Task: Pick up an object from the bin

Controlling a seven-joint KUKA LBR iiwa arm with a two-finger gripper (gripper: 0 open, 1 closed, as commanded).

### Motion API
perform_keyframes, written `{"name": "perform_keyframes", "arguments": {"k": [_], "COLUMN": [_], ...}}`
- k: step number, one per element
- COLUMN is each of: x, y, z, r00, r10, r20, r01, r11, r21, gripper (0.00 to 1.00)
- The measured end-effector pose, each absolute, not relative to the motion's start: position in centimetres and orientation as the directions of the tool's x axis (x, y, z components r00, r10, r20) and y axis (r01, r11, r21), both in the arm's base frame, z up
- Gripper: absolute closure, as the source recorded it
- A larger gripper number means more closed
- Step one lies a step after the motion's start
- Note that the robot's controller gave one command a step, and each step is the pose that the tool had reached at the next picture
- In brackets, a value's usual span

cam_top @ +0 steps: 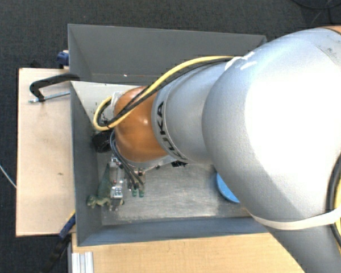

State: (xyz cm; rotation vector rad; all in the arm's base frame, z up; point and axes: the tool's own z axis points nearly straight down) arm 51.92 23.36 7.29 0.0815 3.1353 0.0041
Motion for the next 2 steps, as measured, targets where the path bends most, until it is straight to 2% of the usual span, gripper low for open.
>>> {"name": "perform_keyframes", "arguments": {"k": [1, 2], "x": [49.37, 49.47], "y": [22.89, 22.92], "z": [7.26, 7.24], "r00": [-0.981, -0.910], "r10": [-0.194, -0.415], "r20": [-0.007, -0.010], "r01": [-0.194, -0.415], "r11": [0.981, 0.910], "r21": [0.002, 0.000], "gripper": [0.00, 0.00]}}
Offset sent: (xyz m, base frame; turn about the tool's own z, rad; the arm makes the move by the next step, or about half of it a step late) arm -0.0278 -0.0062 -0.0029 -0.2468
